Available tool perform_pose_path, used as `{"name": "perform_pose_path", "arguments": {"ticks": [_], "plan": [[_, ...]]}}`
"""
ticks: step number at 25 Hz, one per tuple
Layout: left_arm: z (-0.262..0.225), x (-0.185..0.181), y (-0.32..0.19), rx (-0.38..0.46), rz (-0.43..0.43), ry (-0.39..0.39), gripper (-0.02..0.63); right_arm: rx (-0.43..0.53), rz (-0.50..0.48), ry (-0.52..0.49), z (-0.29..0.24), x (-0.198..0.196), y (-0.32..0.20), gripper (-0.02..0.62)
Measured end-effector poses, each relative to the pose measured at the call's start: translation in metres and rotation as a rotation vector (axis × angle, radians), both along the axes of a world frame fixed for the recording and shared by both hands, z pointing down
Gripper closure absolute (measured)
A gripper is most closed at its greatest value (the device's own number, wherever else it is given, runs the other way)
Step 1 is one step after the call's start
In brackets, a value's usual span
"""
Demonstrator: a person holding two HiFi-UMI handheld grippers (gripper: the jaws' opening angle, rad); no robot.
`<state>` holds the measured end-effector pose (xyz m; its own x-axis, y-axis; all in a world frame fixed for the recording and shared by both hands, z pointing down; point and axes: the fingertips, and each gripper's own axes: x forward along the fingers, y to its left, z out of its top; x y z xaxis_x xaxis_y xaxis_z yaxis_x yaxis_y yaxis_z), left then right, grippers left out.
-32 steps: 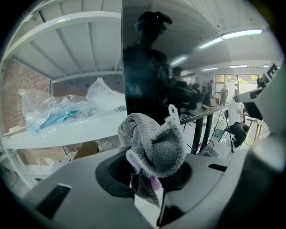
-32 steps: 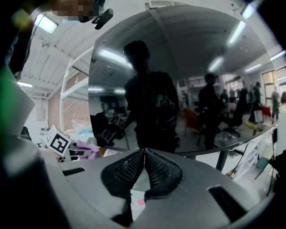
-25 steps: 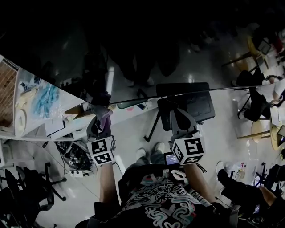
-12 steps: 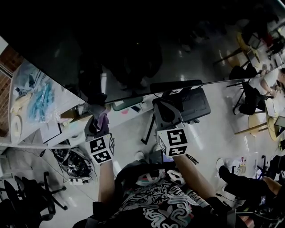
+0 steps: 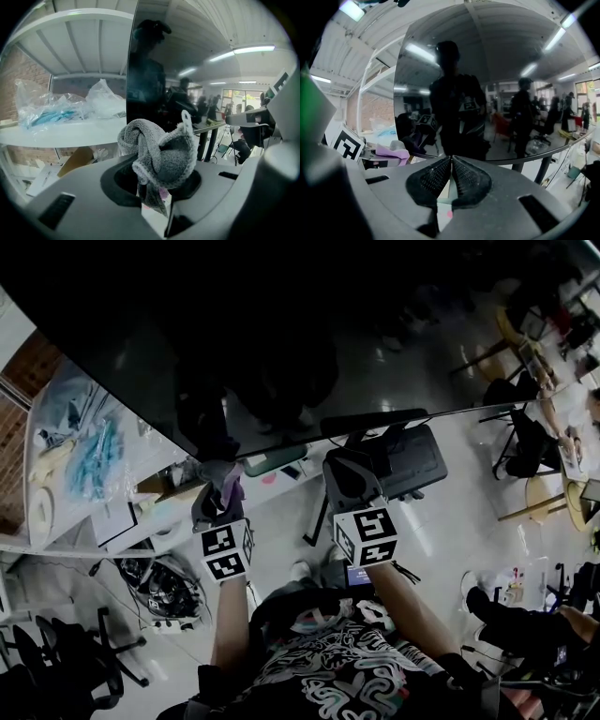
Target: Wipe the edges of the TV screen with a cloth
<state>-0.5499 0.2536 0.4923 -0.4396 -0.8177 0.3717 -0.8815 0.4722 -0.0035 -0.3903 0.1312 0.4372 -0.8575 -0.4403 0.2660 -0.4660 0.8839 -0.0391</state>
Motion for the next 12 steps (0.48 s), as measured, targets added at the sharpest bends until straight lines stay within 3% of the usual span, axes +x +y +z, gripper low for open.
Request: {"name": "perform_pose_path", "arguments": {"ticks": [12], "plan": [[-0.004, 0.017, -0.016, 0.022, 0.086, 0.012, 0.494, -0.019, 0.018, 0.0, 0.003, 0.011, 0.013, 0.565]]}}
